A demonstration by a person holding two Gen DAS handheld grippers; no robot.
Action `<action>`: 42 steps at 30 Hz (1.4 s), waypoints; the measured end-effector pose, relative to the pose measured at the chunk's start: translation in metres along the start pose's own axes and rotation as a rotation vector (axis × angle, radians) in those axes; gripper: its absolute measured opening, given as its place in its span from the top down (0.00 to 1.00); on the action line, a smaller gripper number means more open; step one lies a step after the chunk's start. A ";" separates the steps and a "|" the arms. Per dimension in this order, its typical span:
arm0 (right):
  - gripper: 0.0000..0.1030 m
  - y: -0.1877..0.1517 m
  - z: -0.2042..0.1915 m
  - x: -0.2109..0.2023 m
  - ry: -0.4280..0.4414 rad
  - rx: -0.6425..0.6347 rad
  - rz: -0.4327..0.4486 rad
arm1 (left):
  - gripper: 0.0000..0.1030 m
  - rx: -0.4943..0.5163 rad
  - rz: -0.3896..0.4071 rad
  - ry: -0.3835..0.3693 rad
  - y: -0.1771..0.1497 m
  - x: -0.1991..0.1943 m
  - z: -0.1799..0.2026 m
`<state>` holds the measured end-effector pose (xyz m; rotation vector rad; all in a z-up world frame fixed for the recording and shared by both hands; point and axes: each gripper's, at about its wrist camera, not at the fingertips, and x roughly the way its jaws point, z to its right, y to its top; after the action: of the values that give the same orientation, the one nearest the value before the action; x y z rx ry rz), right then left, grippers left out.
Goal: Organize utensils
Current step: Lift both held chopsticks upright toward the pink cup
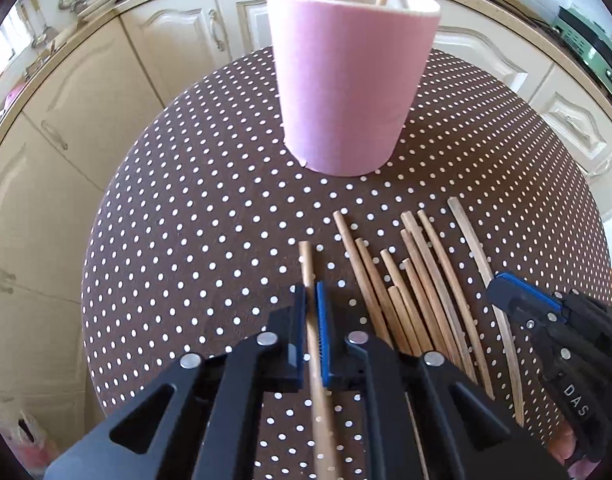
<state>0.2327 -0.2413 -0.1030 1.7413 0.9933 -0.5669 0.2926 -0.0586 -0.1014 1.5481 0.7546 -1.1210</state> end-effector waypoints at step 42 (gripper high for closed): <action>0.95 0.000 -0.018 -0.132 0.026 0.044 0.731 | 0.95 -0.206 0.660 0.039 -0.009 -0.144 -0.014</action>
<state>0.1589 -0.2715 0.0040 1.9891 0.3047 -0.0920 0.2356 -0.0317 0.0288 1.4829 0.3215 -0.5086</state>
